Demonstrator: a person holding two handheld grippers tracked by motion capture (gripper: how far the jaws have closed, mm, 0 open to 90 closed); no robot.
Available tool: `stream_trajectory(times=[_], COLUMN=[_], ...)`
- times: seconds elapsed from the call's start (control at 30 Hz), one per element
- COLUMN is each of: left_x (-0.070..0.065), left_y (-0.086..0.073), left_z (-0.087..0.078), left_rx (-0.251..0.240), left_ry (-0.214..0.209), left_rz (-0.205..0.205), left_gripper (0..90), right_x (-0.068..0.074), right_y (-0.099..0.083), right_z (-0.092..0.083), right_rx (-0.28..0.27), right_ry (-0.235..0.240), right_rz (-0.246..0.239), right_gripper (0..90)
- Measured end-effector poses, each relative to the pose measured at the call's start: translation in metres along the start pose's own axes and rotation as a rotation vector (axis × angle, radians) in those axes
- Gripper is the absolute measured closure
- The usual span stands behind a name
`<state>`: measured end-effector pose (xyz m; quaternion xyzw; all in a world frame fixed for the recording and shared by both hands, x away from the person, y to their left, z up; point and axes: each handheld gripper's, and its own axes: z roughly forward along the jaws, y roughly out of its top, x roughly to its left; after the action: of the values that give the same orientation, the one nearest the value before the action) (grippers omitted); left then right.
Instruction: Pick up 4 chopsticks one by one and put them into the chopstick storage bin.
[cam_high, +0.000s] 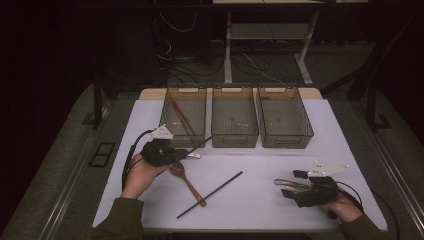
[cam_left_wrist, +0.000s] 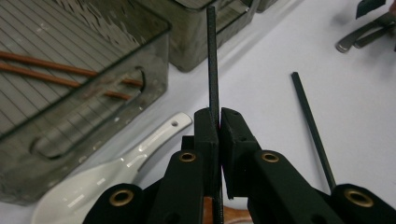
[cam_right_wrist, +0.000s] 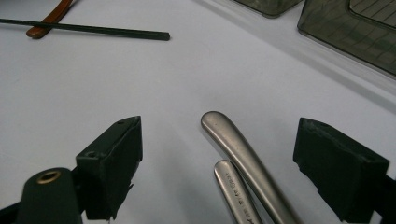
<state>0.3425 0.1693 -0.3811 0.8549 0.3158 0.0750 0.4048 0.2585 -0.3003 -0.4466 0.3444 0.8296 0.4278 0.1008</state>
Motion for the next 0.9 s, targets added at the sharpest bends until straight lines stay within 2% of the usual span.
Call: stream_trajectory(times=[0.2,0.4,0.9], left_x=[0.007,0.016,0.045], left_y=[0.015,0.027,0.055], left_z=[0.000,0.003,0.014], left_rx=[-0.017,-0.020,-0.017], left_ry=[0.018,0.026,0.068], left_rz=[0.009,0.000,-0.061], left_gripper=[84.6,84.7,84.7], right_x=[0.000,0.000,0.000], right_y=[0.000,0.000,0.001], right_z=[0.000,-0.001,-0.001], right_rx=[-0.001,-0.004,-0.009], right_ry=[-0.003,-0.003,0.000], right_rz=[0.001,0.000,-0.001], right_gripper=[15.7,15.7,15.7])
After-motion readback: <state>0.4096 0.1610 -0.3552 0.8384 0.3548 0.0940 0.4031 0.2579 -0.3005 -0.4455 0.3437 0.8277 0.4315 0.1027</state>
